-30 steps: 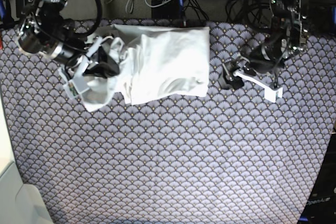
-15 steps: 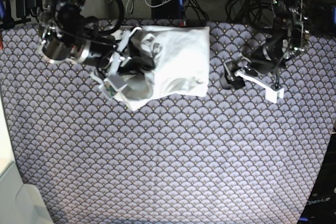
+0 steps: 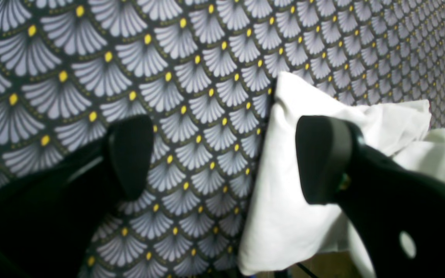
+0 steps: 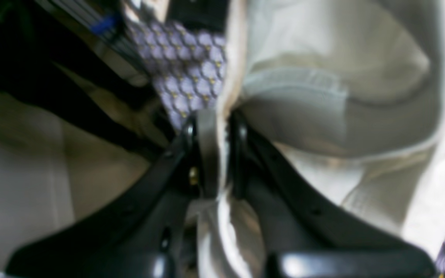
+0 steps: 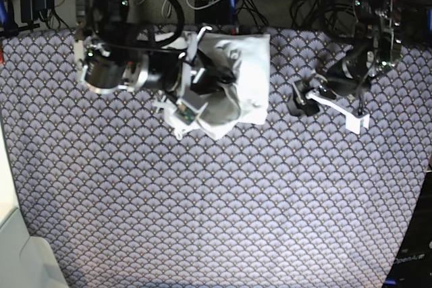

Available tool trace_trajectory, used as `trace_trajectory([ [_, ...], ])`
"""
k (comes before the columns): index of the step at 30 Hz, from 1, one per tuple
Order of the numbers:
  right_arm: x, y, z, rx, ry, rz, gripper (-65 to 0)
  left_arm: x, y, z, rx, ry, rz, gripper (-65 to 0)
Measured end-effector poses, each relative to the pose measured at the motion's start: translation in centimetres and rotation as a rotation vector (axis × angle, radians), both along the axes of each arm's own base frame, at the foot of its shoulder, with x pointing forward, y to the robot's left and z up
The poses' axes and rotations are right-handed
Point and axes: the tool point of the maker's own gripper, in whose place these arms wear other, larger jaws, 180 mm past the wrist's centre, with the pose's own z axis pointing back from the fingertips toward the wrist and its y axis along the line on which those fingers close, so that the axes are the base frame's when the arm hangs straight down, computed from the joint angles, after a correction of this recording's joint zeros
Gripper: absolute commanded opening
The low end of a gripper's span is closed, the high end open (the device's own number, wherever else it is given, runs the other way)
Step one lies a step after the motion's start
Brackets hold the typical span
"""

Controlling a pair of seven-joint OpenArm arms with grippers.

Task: Fold the T-shirt properly
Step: 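Lift the strip end with the right gripper and fold it over the bundle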

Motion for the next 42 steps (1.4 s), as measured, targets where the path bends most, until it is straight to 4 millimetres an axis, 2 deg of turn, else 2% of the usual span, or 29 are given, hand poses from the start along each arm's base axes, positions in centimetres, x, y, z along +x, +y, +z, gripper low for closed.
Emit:
trace_trajectory([
  [2,-0.2,0.1,-0.5,-0.03,0.0,0.008,-65.0,0.0,0.0,0.0,0.0,0.001,0.0,-9.9],
  [6,0.3,1.1,-0.4,-0.026,-0.033,0.019,-65.0,-0.3,0.8,-0.1,0.026,0.008,-0.005,-10.0],
  [11,0.5,1.4,-1.5,-0.045,-0.005,0.026,-65.0,-1.0,1.1,-0.5,0.031,0.024,-0.001,-10.0],
  [19,0.6,2.6,-4.1,-0.075,0.072,0.073,-64.0,-1.3,4.4,-0.3,0.064,0.023,0.075,-10.0],
  [21,0.8,3.4,-4.0,-0.058,0.075,0.083,-62.6,-1.8,4.9,-0.5,0.067,0.03,0.09,-9.9],
  [28,2.3,3.8,-4.0,-0.018,0.07,0.062,-59.5,-2.6,5.0,-1.0,0.068,0.051,0.091,-10.0],
  [30,2.3,3.9,-4.5,-0.01,0.09,0.06,-56.3,-2.9,4.9,-1.2,0.067,0.062,0.088,-10.0],
  [32,2.1,4.0,-5.0,-0.015,0.108,0.064,-49.8,-3.1,4.9,-1.3,0.068,0.067,0.088,-10.0],
  [35,1.6,4.8,-4.9,-0.014,0.103,0.096,-39.9,-3.0,4.9,-1.3,0.068,0.065,0.087,-10.0],
  [38,1.2,5.4,-4.6,-0.008,0.096,0.115,-33.8,-3.6,5.2,-1.6,0.077,0.08,0.082,-10.0],
  [40,1.4,5.5,-3.6,-0.004,0.061,0.117,-32.9,-3.6,5.6,-1.5,0.089,0.081,0.084,-10.0],
  [42,1.9,5.6,-1.7,0.017,-0.001,0.116,-32.9,-3.4,5.7,-1.4,0.091,0.073,0.087,-10.0],
])
